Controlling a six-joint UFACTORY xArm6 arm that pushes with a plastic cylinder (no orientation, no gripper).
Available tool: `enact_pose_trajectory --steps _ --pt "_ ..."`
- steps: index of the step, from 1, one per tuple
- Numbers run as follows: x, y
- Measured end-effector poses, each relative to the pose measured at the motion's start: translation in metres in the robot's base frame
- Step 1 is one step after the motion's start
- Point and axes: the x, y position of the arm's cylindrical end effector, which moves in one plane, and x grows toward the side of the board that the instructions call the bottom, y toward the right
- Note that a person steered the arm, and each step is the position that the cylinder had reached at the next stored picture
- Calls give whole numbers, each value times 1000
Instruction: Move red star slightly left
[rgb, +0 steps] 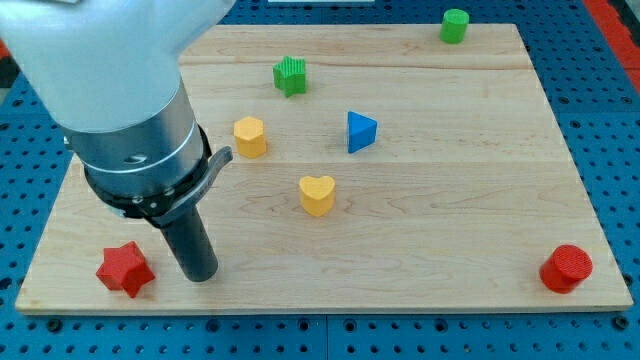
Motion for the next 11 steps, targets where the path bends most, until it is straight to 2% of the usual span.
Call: enact_pose_trajectory --steps 6,11 --pt "0 -60" --pt "-7 -71"
